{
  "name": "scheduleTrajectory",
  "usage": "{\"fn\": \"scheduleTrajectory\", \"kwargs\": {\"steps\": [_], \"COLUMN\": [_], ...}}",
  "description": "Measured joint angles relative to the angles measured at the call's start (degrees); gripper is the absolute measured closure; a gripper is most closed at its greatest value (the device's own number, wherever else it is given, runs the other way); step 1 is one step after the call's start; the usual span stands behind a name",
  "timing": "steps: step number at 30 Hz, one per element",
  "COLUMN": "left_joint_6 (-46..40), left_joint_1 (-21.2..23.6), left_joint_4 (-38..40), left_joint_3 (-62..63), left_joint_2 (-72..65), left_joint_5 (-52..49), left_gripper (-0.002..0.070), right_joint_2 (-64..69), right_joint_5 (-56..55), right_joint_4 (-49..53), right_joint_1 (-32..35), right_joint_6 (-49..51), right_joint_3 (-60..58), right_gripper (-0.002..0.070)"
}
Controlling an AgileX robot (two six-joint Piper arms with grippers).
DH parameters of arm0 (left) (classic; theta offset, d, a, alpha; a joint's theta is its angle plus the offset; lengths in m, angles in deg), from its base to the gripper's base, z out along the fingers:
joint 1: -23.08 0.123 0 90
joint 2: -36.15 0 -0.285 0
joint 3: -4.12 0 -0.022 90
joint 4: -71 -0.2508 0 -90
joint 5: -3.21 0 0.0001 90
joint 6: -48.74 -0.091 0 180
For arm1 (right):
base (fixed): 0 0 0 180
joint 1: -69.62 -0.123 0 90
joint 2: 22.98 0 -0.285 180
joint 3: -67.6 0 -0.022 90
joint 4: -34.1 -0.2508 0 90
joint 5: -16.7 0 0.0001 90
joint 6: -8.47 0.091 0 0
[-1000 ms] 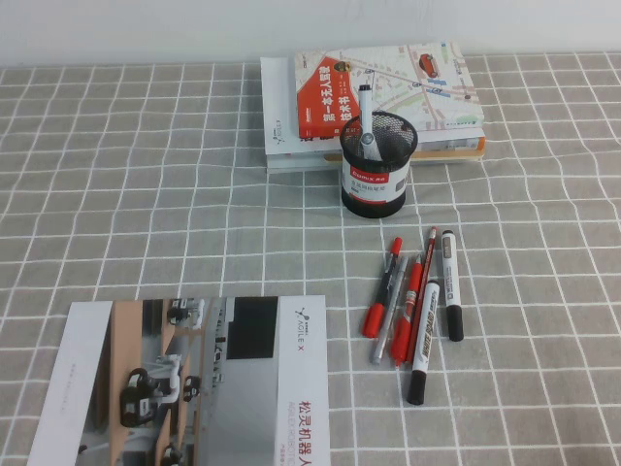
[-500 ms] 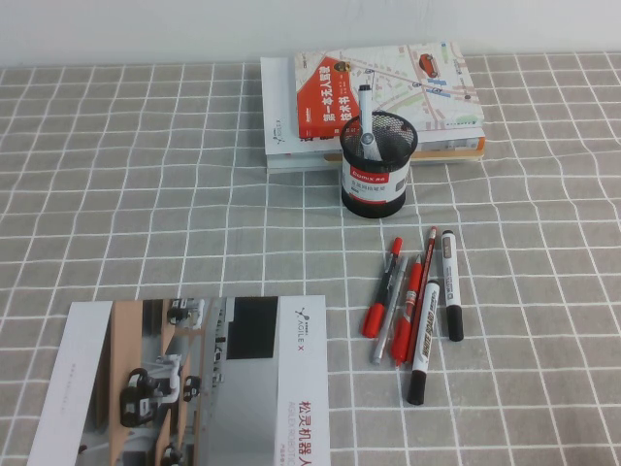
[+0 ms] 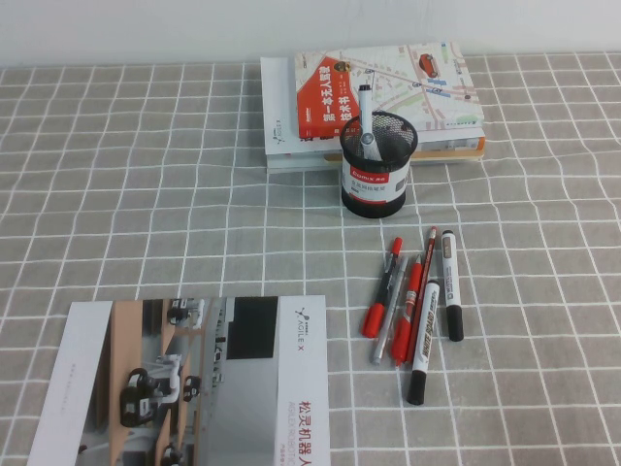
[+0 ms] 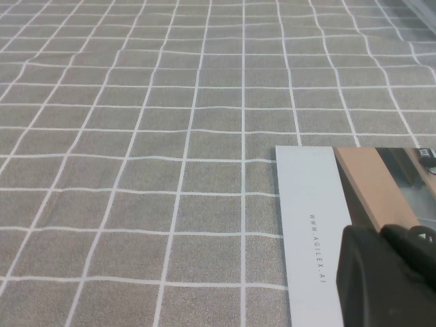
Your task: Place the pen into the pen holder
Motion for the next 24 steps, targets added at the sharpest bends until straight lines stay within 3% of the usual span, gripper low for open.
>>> {"fn": "scheduleTrajectory", "kwargs": {"steps": [5, 11, 16, 20, 24], "left_joint_6": [0.0, 0.0, 0.0, 0.0, 0.0], "left_joint_1": [0.0, 0.0, 0.0, 0.0, 0.0], "left_joint_4": [0.0, 0.0, 0.0, 0.0, 0.0], "left_joint_3": [0.0, 0.0, 0.0, 0.0, 0.0], "left_joint_2": [0.0, 0.0, 0.0, 0.0, 0.0], "left_joint_5": [0.0, 0.0, 0.0, 0.0, 0.0], "left_gripper": [0.0678, 0.0678, 0.0678, 0.0678, 0.0678], "right_joint_2": [0.0, 0.0, 0.0, 1.1, 10.4], "right_joint_5": [-6.8, -7.6, -6.6, -1.8, 9.8], "right_joint_4": [-9.3, -10.8, -10.3, -7.1, 6.6], "right_joint_1": [0.0, 0.0, 0.0, 0.0, 0.0], "right_joint_6": [0.0, -0.1, -6.2, -8.5, -8.8], "right_joint_3": [0.0, 0.0, 0.0, 1.0, 9.3], "right_gripper": [0.0689, 0.0689, 0.0689, 0.0689, 0.0689]}}
